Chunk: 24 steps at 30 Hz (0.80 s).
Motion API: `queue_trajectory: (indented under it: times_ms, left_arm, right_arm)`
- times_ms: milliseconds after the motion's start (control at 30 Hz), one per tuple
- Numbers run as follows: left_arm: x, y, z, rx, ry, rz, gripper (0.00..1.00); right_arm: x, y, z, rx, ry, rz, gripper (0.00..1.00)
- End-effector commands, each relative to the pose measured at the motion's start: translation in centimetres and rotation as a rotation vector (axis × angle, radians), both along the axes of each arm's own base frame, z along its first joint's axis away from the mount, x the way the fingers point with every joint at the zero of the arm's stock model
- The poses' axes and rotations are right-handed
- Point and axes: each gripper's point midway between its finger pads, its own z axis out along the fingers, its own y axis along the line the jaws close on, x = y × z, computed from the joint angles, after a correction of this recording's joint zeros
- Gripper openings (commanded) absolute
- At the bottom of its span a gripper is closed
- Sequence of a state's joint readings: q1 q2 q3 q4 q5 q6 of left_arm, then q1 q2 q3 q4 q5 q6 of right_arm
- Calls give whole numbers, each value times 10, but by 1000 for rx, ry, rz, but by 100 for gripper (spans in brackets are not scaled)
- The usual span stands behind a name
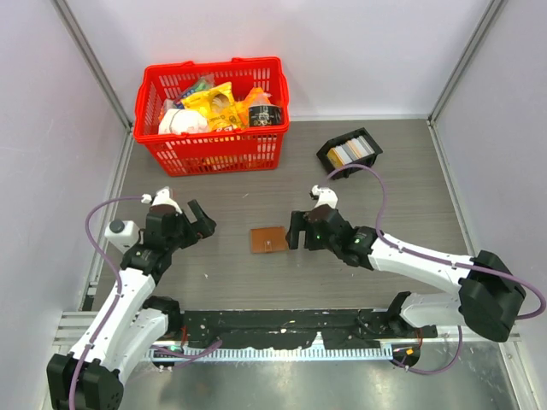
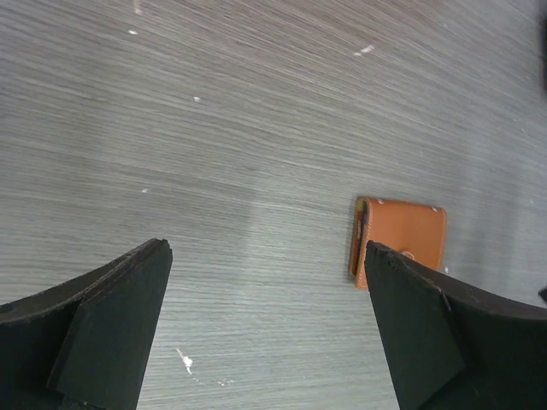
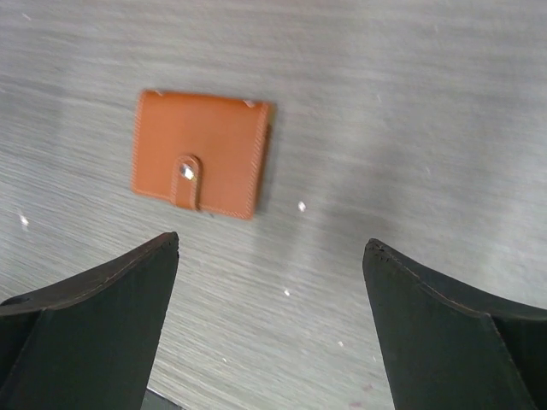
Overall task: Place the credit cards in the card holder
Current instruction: Pick up the card holder from the center of the board.
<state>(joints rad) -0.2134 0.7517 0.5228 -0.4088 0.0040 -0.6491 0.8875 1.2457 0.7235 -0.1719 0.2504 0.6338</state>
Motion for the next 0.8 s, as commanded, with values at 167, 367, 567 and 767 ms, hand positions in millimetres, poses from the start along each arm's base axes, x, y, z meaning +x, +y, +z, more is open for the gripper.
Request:
queue_trajectory:
  times_ms: [167, 367, 567, 767]
  left_arm:
    - [16, 20, 18, 9, -22, 172, 100]
    - [28, -14, 11, -92, -22, 21, 100]
    - [33, -54, -22, -107, 141, -157, 99]
    - [34, -81, -50, -73, 219, -234, 100]
  right_arm:
    - [-21, -11, -18, 92, 77, -61, 92]
    - [-14, -4, -13, 69, 53, -14, 79]
    - [5, 20, -32, 118, 163, 44, 73]
    - [14, 46, -52, 177, 245, 73, 69]
